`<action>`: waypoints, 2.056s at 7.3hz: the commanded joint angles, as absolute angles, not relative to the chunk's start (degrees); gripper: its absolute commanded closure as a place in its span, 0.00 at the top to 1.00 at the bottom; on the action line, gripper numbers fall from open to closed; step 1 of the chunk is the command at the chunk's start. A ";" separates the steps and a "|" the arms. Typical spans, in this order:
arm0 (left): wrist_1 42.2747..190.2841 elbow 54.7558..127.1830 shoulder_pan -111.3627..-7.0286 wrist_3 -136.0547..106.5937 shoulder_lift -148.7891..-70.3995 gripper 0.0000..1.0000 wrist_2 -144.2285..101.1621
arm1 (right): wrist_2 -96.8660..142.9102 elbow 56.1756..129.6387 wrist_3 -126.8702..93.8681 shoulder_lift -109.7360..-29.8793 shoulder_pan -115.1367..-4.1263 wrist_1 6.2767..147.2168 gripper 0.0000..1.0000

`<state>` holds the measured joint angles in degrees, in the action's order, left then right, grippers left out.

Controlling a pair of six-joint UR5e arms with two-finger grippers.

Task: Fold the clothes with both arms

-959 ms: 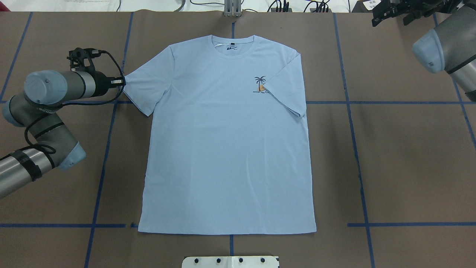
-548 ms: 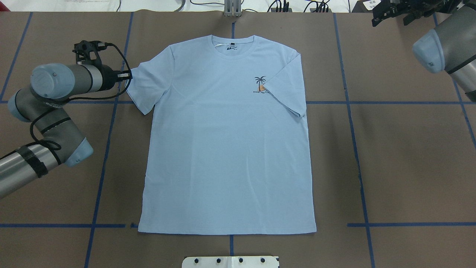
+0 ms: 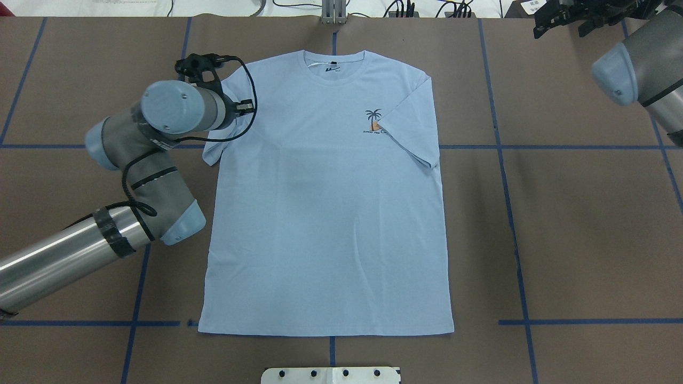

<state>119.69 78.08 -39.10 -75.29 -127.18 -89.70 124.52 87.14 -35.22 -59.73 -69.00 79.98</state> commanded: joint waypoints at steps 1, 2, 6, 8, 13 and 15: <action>114.18 77.79 -36.92 -77.61 -131.30 0.00 -89.12 | 124.54 87.10 -35.24 -59.94 -68.99 79.98 1.00; 114.17 77.17 -36.74 -77.52 -131.66 0.00 -89.12 | 124.54 87.10 -35.24 -60.03 -68.99 79.98 1.00; 114.96 71.82 -36.83 -78.65 -133.59 0.00 -87.36 | 124.45 87.19 -35.42 -60.03 -68.73 79.98 1.00; 115.13 71.89 -36.83 -78.58 -133.68 0.00 -87.45 | 124.54 87.19 -35.42 -60.03 -68.64 79.98 1.00; 115.14 88.01 -36.74 -71.11 -126.34 1.00 -95.06 | 122.71 94.98 -36.46 -64.58 -63.75 79.89 1.00; 115.14 99.97 -36.21 -67.94 -118.17 1.00 -96.15 | 116.68 104.01 -46.87 -69.40 -55.95 79.89 1.00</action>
